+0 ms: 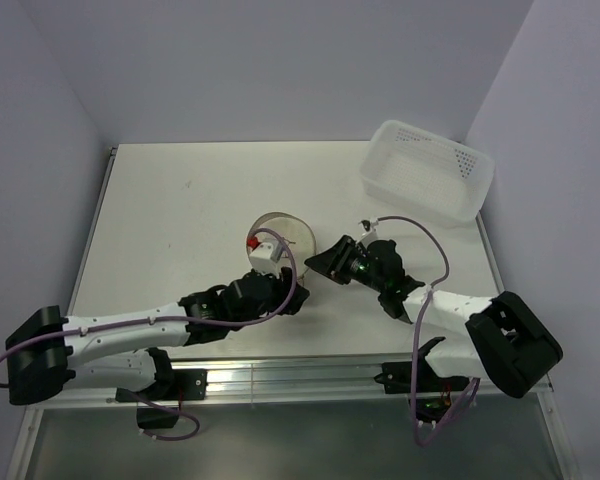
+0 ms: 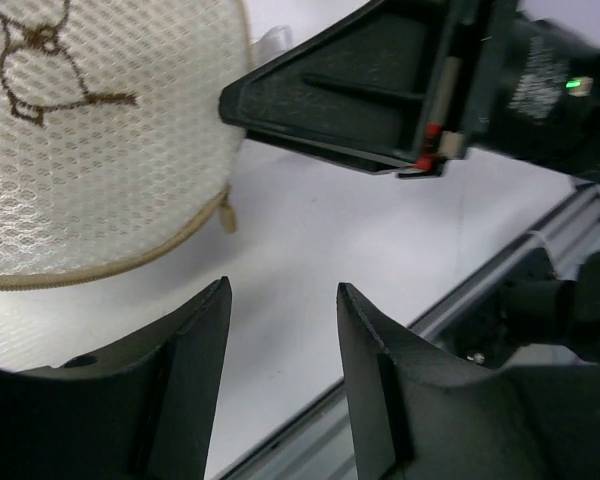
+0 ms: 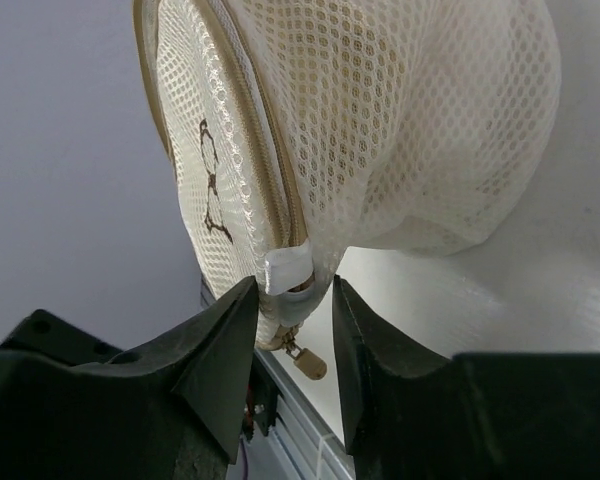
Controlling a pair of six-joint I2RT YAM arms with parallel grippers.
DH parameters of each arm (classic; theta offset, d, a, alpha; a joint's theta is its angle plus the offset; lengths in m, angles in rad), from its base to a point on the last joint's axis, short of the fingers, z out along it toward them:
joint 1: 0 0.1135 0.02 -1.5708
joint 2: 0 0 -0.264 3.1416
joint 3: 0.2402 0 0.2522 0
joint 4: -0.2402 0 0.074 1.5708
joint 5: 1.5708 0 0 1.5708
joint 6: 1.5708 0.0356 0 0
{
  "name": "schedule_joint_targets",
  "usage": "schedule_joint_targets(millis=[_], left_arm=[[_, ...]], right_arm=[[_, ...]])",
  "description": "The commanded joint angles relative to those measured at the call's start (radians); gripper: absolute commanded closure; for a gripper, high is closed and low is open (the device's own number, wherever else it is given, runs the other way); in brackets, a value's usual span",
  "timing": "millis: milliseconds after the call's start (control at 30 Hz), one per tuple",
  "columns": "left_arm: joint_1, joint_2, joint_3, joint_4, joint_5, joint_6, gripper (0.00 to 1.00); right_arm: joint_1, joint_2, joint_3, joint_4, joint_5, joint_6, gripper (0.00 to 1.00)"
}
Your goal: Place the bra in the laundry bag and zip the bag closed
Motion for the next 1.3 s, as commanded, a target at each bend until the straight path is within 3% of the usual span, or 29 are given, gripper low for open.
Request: schedule_joint_targets(millis=[0, 267, 500, 633, 967, 1167, 1200, 1233, 1267], left_arm=[[0.000, 0.073, 0.038, 0.016, -0.086, -0.010, 0.48], [0.021, 0.140, 0.053, 0.040, -0.120, 0.006, 0.47], [0.036, 0.171, 0.042, 0.130, -0.104, 0.050, 0.48], [0.044, 0.200, 0.051, 0.140, -0.118, 0.065, 0.55], [0.050, 0.219, 0.065, 0.160, -0.158, 0.088, 0.62], [0.050, 0.222, 0.062, 0.170, -0.195, 0.099, 0.79], [0.053, 0.223, 0.064, 0.164, -0.201, 0.102, 0.84], [0.052, 0.223, 0.064, 0.158, -0.206, 0.102, 0.96], [0.052, 0.220, 0.062, 0.157, -0.207, 0.104, 1.00]], right_arm=[[0.015, 0.025, 0.047, 0.076, -0.011, 0.002, 0.57], [0.025, 0.059, 0.041, 0.116, -0.011, 0.017, 0.73], [0.034, 0.032, 0.035, 0.120, -0.014, 0.035, 0.79], [0.035, 0.012, 0.027, 0.108, -0.007, 0.040, 0.83], [0.048, 0.006, 0.030, 0.107, -0.021, 0.039, 0.89], [0.051, 0.003, 0.031, 0.102, -0.020, 0.039, 0.90], [0.051, 0.003, 0.033, 0.099, -0.023, 0.037, 0.91], [0.051, 0.001, 0.033, 0.097, -0.023, 0.035, 0.92], [0.051, -0.001, 0.033, 0.094, -0.021, 0.034, 0.92]])
